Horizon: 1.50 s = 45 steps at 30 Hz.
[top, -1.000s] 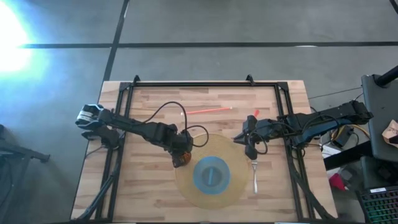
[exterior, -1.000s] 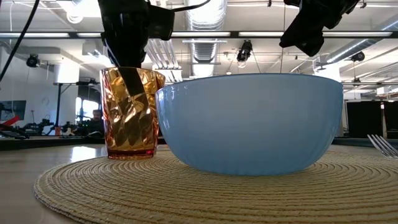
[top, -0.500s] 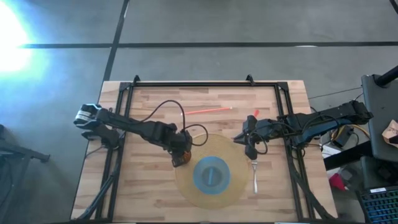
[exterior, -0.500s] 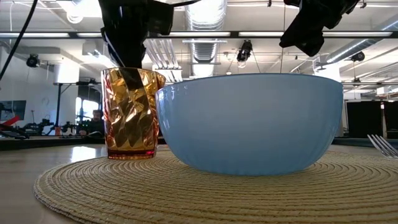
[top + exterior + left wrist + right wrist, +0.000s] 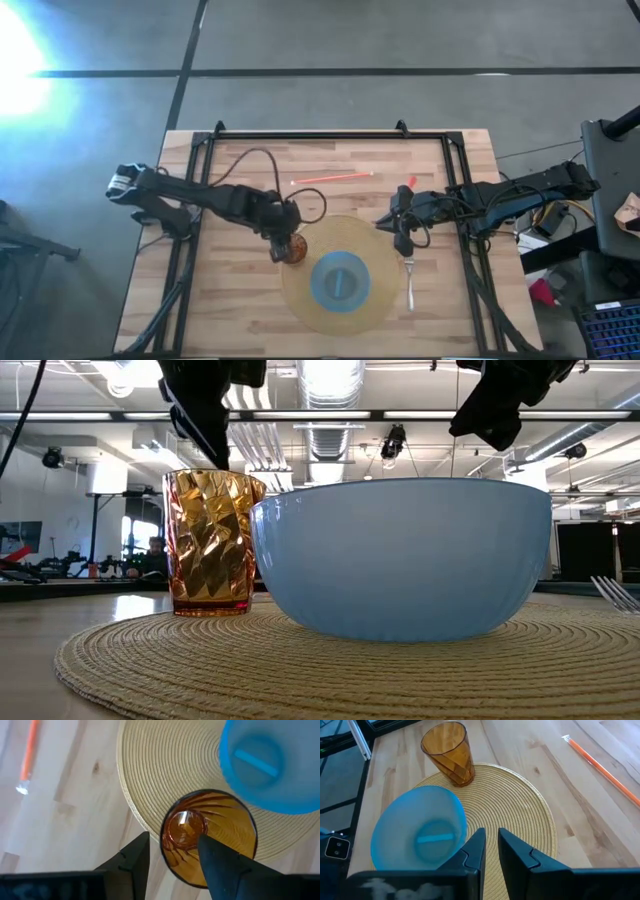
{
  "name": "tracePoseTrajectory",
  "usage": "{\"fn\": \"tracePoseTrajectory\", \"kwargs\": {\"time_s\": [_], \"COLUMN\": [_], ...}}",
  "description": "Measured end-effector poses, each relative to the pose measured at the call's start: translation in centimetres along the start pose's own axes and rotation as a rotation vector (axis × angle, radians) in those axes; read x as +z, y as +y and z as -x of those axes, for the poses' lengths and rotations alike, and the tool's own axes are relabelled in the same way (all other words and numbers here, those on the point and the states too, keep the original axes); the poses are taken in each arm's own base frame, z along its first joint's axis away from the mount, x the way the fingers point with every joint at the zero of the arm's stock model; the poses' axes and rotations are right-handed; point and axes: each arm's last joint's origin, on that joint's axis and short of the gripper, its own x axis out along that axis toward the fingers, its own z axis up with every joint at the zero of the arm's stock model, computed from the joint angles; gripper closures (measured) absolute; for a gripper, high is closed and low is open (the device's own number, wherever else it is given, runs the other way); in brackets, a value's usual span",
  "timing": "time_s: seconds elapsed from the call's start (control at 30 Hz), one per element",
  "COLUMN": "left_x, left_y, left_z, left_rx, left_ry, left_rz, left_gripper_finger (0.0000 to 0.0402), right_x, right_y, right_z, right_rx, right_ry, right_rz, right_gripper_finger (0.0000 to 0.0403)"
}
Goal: Pick & Place Utensil
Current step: Put the straw into the cup
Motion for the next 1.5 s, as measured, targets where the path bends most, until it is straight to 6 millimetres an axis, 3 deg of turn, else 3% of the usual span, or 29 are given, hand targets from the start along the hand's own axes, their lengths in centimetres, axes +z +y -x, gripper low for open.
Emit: {"fn": "tracePoseTrajectory", "kwargs": {"time_s": [0.27, 0.43, 0.83, 1.13, 1.5], "left_x": [0.1, 0.9, 3.5, 4.5, 4.8], "left_y": [1.7, 3.8, 12.9, 18.1, 19.1], "left_z": [3.0, 3.5, 2.9, 0.8, -4.9], "left_rx": [0.009, 0.066, 0.123, 0.130, 0.062], "left_ry": [-0.114, -0.165, -0.194, -0.172, -0.001], "left_rz": [-0.048, -0.048, 0.008, -0.094, -0.249], "left_gripper_finger": [0.0247, 0.0248, 0.0248, 0.0248, 0.0248], "right_x": [0.1, 0.3, 0.3, 0.3, 0.1], "right_y": [0.0, 0.1, 0.1, 0.1, 0.0], "right_z": [0.1, 0.2, 0.1, 0.1, 0.0], "right_rx": [0.002, 0.005, 0.004, 0.004, 0.001], "right_ry": [-0.004, -0.010, -0.008, -0.008, -0.001], "right_rz": [-0.002, -0.003, 0.001, 0.001, 0.010], "right_gripper_finger": [0.0355, 0.0355, 0.0355, 0.0355, 0.0355]}}
